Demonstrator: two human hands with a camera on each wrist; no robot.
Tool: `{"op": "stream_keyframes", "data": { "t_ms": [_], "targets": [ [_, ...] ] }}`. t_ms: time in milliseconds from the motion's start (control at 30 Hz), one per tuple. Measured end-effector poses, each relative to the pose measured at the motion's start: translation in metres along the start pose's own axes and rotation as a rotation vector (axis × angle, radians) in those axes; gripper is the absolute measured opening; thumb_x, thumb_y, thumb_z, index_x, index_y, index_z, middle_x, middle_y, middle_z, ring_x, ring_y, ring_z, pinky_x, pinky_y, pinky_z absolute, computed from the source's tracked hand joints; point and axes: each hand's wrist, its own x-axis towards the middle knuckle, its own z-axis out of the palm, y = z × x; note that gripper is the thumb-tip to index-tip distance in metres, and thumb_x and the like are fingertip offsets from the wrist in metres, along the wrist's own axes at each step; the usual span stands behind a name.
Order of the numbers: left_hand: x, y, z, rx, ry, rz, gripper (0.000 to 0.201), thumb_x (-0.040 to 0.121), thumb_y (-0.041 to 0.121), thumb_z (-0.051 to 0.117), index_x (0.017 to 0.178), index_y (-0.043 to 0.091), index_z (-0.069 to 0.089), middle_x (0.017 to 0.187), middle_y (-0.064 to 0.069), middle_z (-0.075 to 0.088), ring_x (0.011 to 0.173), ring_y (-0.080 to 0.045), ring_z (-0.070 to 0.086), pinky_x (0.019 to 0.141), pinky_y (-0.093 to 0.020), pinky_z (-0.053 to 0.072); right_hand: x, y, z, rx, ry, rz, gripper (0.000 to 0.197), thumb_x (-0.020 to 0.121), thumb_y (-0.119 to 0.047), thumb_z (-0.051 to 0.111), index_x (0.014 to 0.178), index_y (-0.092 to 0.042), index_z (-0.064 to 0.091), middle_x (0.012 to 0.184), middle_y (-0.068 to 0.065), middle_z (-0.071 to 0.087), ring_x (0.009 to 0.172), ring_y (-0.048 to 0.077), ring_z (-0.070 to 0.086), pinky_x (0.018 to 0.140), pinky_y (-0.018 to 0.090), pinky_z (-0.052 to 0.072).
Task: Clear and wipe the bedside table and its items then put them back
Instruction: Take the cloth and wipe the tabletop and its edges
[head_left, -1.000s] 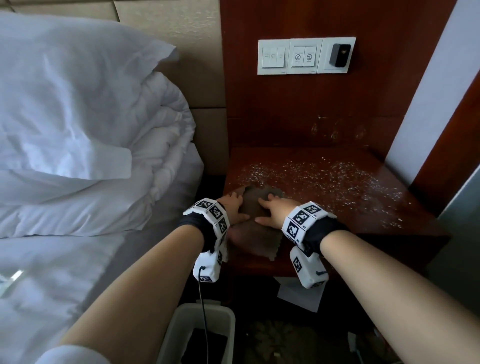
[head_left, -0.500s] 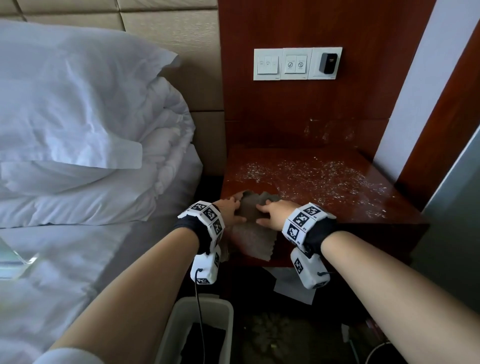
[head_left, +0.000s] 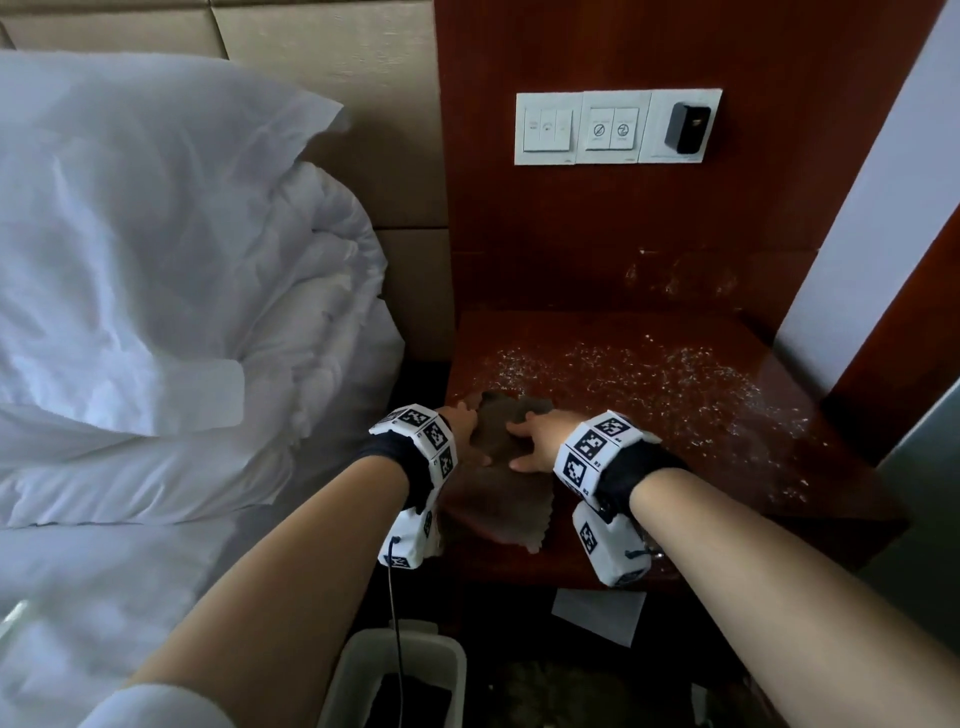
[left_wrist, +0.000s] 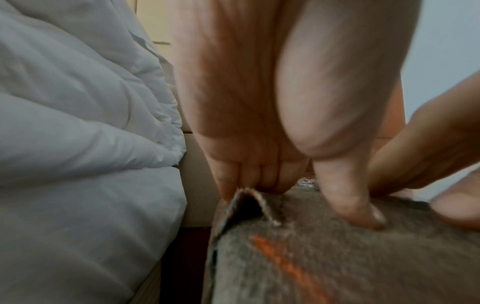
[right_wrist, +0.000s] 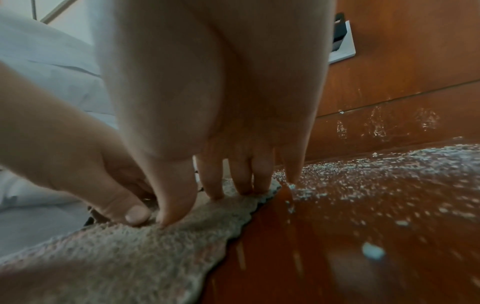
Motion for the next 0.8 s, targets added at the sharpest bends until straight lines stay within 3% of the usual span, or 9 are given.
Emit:
{"op": "stream_keyframes", "data": {
  "t_ms": [167,433,667,800],
  "targets": [
    [0.024,-0.007,-0.015,-0.018,-0.053,-0.009,0.079,0.089,0.048,0.053,0.146,0.001,0.024,0.150,-0.019,0.027,0.131,-0.032,0.039,0.108,-0.037,0.035,0.019,0.011,-0.018,-0.040,-0.054,-0.024,0.065,0.096,-0.041,0.045,0.151,-0.023,0.014,0.157,0.010,0.017,0.139,0.031,0.030,0.109,0.038,0.035],
    [0.046,-0.014,-0.036,0.000,-0.116,0.005,0.076,0.090,0.040,0.058,0.146,0.001,0.024,0.150,-0.020,0.026,0.133,-0.031,0.037,0.108,-0.037,0.033,0.034,0.023,-0.044,-0.085,-0.105,-0.095,0.062,0.096,-0.041,0.045,0.149,-0.021,0.023,0.153,0.007,0.030,0.135,0.027,0.037,0.101,0.033,0.038],
    [0.042,-0.012,-0.032,-0.012,-0.146,0.000,0.084,0.089,0.041,0.058,0.148,0.001,0.013,0.156,-0.021,0.008,0.137,-0.035,0.030,0.110,-0.038,0.032,0.030,0.021,-0.048,-0.132,-0.135,-0.124,0.062,0.094,-0.044,0.047,0.148,-0.021,0.027,0.147,0.006,0.040,0.127,0.026,0.046,0.094,0.033,0.043],
    [0.044,-0.012,-0.030,-0.036,-0.144,0.010,0.087,0.089,0.045,0.057,0.148,0.001,0.011,0.156,-0.022,0.005,0.137,-0.036,0.029,0.111,-0.039,0.031,0.032,0.021,-0.049,-0.157,-0.147,-0.135,0.063,0.093,-0.045,0.048,0.148,-0.021,0.028,0.146,0.006,0.041,0.126,0.026,0.047,0.090,0.033,0.044]
  ]
}}
